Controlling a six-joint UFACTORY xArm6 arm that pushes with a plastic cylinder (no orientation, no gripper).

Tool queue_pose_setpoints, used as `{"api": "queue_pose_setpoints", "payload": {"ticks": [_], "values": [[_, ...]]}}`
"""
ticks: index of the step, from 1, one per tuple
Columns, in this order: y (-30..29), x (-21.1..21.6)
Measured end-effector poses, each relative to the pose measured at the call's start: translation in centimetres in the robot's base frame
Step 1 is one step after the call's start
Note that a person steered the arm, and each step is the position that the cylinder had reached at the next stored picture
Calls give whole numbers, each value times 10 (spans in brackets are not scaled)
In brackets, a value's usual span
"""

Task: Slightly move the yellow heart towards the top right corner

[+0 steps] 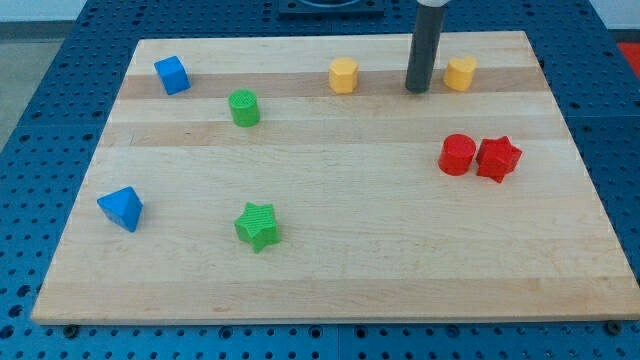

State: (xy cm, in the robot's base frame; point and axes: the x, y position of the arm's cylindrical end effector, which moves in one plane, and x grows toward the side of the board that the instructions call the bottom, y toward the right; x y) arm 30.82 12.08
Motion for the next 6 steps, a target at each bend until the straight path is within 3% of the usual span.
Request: {"api": "queue_pose_setpoints", "payload": {"ticks": [2,6], "values": [[53,-11],[50,-8]]}}
